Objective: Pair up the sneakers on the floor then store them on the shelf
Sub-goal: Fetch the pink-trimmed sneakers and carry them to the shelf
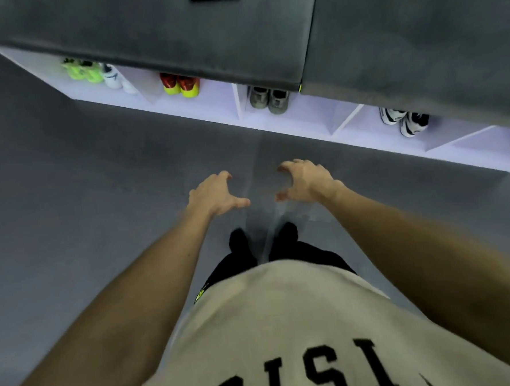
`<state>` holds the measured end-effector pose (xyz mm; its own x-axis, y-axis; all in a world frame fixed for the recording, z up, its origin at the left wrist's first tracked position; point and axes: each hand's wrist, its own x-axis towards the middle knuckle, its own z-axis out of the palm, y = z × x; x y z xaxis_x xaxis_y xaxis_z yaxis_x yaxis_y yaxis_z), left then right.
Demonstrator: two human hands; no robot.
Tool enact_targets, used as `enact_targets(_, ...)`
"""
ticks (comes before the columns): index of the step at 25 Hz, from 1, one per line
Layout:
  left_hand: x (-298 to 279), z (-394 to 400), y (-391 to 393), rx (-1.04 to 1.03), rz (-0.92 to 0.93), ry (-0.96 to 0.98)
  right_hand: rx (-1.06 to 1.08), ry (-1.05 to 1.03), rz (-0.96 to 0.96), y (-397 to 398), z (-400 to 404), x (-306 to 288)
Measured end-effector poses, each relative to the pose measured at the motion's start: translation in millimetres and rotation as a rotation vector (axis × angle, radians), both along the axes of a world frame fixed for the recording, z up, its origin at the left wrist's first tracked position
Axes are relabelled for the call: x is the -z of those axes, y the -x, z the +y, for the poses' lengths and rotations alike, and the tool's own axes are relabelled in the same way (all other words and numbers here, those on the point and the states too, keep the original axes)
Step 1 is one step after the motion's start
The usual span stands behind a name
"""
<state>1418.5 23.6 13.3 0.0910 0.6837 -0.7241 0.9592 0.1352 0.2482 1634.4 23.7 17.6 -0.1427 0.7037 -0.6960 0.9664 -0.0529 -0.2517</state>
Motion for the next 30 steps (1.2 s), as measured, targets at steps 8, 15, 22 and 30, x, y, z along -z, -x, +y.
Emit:
enact_targets(8,-19.4,-29.3,26.9,-0.287,-0.026,-0.023,-0.201,-0.006,0.054,31.1,11.3,-19.7)
enact_targets(15,-33.5,-65.4,110.4,-0.575,0.035,-0.057,-0.471,-0.030,0.117,132.5,41.7,-47.2)
enact_targets(22,-34.0,-86.2,275.5,-0.779,0.039,-0.073,-0.602,-0.013,0.169,300.9,67.5,-49.9)
enact_targets(30,-36.0,-84.8,464.7,-0.863,0.047,-0.064,-0.652,-0.019,0.187,512.5,93.5,-53.3)
